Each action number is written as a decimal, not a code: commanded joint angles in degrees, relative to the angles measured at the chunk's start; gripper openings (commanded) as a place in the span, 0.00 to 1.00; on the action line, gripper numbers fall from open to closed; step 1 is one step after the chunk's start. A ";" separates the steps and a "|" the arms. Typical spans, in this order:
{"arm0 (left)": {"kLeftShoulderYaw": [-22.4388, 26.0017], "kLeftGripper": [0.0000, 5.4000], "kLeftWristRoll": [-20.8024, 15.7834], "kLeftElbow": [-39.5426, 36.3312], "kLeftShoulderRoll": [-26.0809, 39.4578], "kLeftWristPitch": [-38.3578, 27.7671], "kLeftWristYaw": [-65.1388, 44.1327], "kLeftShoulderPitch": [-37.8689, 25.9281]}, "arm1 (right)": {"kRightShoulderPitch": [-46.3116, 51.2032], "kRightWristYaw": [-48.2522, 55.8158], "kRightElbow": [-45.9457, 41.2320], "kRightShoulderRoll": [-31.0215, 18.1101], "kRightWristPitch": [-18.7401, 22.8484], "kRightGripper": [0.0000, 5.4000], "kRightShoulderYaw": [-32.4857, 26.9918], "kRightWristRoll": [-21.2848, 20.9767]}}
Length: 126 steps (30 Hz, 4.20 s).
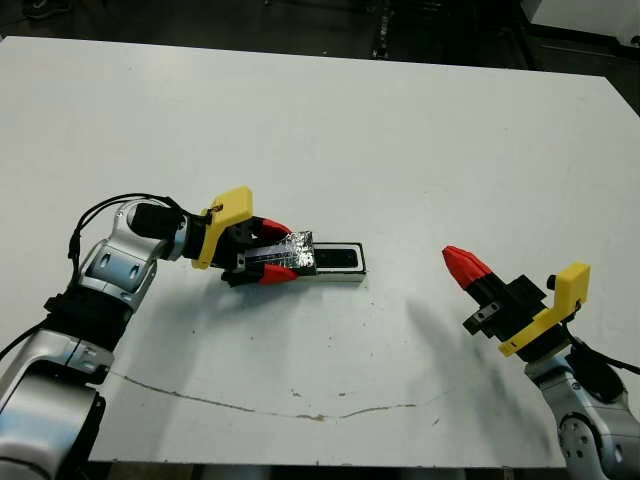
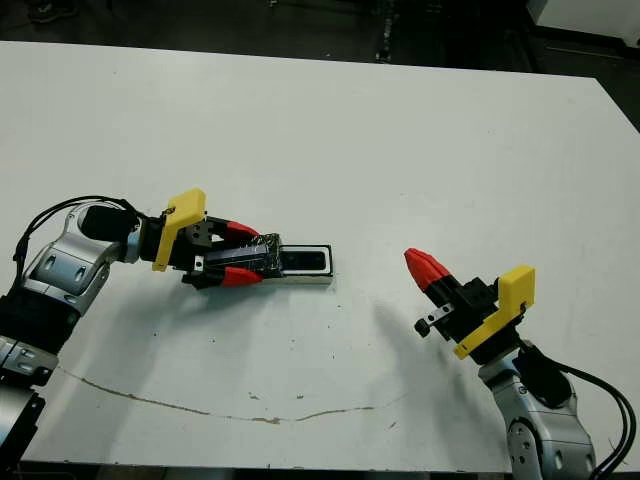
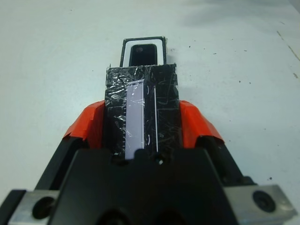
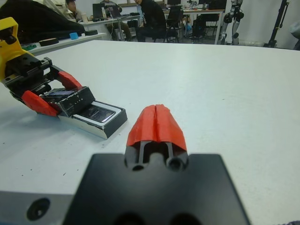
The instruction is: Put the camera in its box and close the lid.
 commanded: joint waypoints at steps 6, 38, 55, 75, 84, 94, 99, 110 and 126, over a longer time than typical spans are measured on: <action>-2.09 0.59 0.39 1.35 -4.87 -2.19 0.96 1.85 | 1.01 -0.35 -0.16 -1.09 1.27 0.00 -0.33 0.55; -7.72 0.59 7.99 21.70 -17.07 -8.64 5.04 -5.03 | 1.34 -0.03 0.66 -1.61 -0.02 0.00 -1.17 1.83; -14.28 0.59 16.05 13.04 -16.85 0.62 11.05 -4.24 | 1.80 -0.67 -0.15 -1.86 0.96 0.00 -1.31 2.56; -13.08 1.00 16.84 19.78 -17.23 -7.03 15.26 -4.32 | 1.56 0.05 0.26 -2.10 0.49 0.00 -1.29 2.63; -10.48 1.00 15.21 25.08 -17.97 -9.83 15.15 -4.18 | 1.30 0.13 0.45 -2.06 1.08 0.00 -1.28 3.18; -3.03 1.00 4.67 20.52 -17.06 -3.45 8.33 -1.48 | 1.45 0.32 0.47 -2.03 0.87 0.00 -1.16 3.15; -1.26 1.00 0.74 12.30 -14.43 1.50 5.86 0.14 | 1.30 0.41 0.95 -1.76 0.43 0.00 -1.05 3.11; 3.61 1.00 -4.25 5.01 -10.64 6.74 5.59 2.27 | 1.58 0.17 0.35 -1.92 0.35 0.00 -1.03 2.40; 22.53 1.00 -13.98 -27.32 -13.60 7.46 34.39 19.04 | 1.39 -0.11 0.52 -1.62 0.36 0.00 -1.21 2.67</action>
